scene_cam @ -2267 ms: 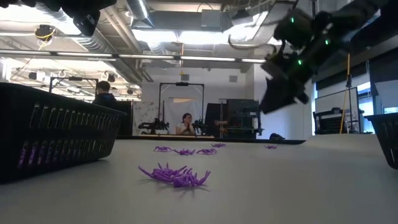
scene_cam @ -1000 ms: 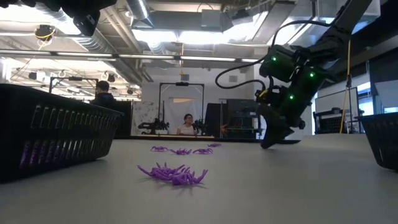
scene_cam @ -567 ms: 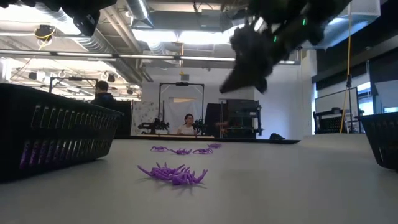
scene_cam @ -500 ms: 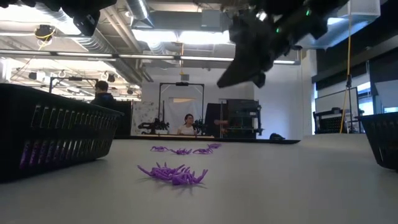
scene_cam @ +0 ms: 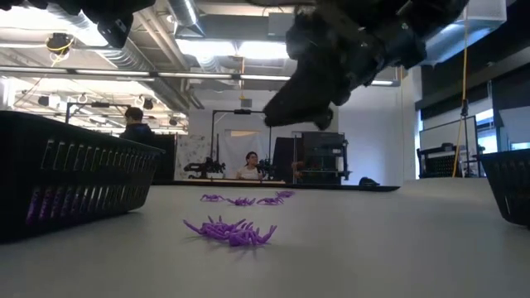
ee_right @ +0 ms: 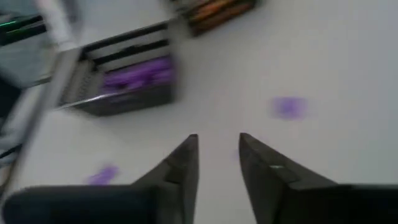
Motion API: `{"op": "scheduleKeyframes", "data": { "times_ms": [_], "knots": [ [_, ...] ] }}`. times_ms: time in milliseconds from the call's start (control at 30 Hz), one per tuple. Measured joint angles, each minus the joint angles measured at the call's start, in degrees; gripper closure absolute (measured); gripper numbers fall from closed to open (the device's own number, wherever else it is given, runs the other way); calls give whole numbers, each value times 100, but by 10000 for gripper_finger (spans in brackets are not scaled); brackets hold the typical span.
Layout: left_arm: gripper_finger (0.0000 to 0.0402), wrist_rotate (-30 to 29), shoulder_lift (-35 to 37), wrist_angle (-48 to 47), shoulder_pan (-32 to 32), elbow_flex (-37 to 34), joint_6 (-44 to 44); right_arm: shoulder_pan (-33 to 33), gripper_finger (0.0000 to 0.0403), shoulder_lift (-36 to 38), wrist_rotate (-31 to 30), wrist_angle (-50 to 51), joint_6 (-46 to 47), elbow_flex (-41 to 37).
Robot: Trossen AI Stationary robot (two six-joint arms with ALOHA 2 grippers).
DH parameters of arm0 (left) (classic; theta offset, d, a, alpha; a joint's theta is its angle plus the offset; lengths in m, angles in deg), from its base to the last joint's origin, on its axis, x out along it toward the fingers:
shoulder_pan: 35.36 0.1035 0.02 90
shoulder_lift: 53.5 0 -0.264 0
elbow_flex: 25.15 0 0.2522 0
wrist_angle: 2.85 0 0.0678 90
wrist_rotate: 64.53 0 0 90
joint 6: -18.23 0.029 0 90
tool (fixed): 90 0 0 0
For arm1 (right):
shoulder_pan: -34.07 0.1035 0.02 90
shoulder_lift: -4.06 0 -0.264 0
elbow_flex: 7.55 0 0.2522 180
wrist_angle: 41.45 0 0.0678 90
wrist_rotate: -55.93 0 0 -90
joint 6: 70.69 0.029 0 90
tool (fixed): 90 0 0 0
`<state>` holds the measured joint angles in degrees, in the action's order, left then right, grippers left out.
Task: Sort Halloween decoration
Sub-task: Put the purple spider toy into the bottom left black basket
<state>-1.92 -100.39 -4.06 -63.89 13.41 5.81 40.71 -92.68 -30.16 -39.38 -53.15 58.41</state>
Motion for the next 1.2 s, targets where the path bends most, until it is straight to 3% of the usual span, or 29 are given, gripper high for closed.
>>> {"op": "scheduleKeyframes", "data": {
  "times_ms": [133, 300, 600, 1033, 1200],
  "knots": [
    [327, 1, -2, -14, 0, 0, 0, 476, 248, -559, 366, -613, -212, 114],
    [327, 1, 0, -5, 0, 1, 0, 1147, 229, -1125, -8, -182, -1045, 856],
    [327, -1, -2, 2, 1, 1, 0, 1709, 228, -2069, -694, 1315, -1284, 2246],
    [327, 0, 0, -22, 2, 2, 0, 1701, 229, -2546, -539, 1520, -684, 2339],
    [327, 1, 0, -7, 0, 2, 0, 1712, 271, -2527, -1030, 1849, -630, 2347]
  ]
}}
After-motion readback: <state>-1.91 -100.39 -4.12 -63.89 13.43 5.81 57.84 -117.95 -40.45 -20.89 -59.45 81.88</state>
